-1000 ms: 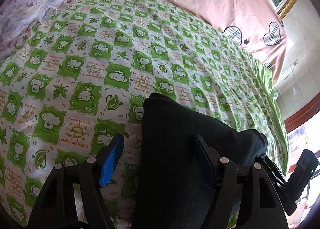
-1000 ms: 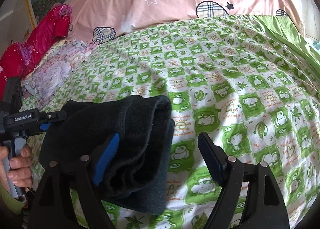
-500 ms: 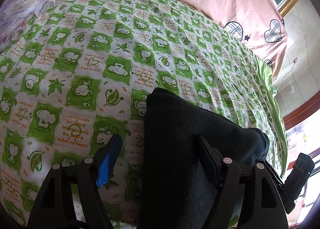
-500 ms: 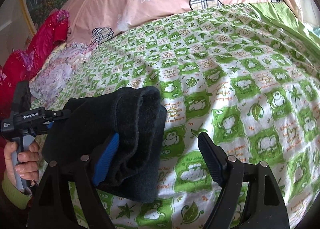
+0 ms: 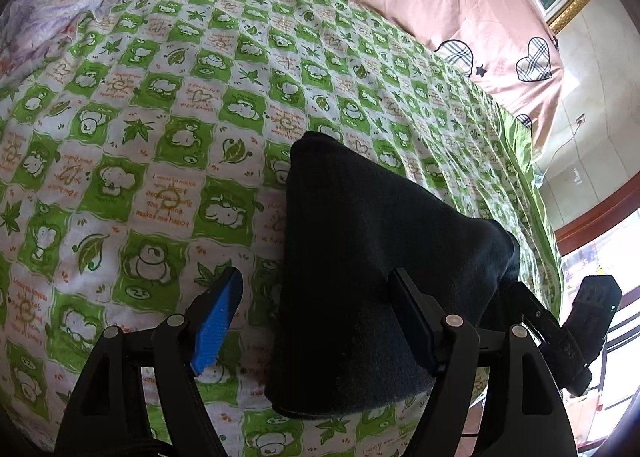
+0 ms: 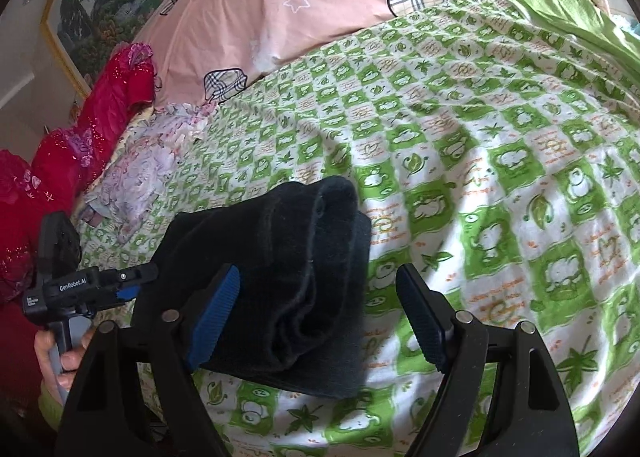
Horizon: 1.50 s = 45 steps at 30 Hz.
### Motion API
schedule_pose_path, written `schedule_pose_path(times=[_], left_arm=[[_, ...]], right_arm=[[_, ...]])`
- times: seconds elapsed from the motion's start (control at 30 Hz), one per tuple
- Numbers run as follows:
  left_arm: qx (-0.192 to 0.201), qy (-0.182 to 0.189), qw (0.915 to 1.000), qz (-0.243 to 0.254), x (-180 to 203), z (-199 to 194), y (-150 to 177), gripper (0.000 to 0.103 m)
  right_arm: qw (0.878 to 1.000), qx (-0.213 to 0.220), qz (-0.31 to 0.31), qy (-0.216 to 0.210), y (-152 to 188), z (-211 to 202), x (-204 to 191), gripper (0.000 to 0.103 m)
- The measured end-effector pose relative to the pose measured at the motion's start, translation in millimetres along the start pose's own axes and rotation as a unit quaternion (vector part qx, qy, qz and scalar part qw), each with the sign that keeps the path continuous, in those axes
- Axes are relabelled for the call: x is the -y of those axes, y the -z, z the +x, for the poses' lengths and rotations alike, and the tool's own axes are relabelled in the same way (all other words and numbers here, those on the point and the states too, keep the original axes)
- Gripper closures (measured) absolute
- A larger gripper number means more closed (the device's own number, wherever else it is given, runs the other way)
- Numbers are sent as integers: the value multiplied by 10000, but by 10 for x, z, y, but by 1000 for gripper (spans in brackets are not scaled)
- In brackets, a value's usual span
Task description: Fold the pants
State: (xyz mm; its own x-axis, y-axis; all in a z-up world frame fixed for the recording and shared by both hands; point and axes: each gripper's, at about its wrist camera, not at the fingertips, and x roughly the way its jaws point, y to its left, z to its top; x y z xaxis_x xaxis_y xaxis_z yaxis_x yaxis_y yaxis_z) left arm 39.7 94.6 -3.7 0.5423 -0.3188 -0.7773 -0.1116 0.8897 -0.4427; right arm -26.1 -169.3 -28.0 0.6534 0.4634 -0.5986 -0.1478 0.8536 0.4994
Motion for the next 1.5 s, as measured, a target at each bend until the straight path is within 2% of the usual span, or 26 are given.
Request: schedule_pose_path(times=[0.1,0.17,0.23,0.33,0.53,0.7,0.8,0.9,1.07,1.27,1.4,1.5], left_arm=[[-17,-34,10000,62,24,20,19,27],[-23,-64,9999,93,33,43,32,27],[-44,-80,9999,123,32,75,43,26],[-78,-71,9999,132,7,129,49,24],[-103,39,9999,86,-49,201,60,25],[-140,106,9998,112,-19,215,59,34],[-165,226,9995,129,25,218,61,48],[-79,148,9994,296,86,192,74,52],[60,195,9989,427,139,115,98,65],[180,303,9985,417,124,-39,114,71],[294,368,9982,360,102,-173,117,72],[461,281,9979,351,80,-302,98,73]], right_arm=[[9998,-165,45,-62,53,113,16,24],[9995,-306,34,-106,100,179,52,35],[9981,-406,253,-386,153,220,143,39],[9969,-453,330,-557,176,219,208,41],[9968,-461,267,-587,180,222,192,41],[9964,-436,354,-635,194,218,215,41],[9969,-407,328,-587,199,215,198,41],[9972,-399,320,-549,201,224,165,41],[9982,-336,121,-483,173,188,47,51],[9986,-217,-60,-482,73,102,-120,56],[9978,-180,-98,-629,-16,85,-216,57],[9966,-180,-184,-778,-80,124,-340,57]])
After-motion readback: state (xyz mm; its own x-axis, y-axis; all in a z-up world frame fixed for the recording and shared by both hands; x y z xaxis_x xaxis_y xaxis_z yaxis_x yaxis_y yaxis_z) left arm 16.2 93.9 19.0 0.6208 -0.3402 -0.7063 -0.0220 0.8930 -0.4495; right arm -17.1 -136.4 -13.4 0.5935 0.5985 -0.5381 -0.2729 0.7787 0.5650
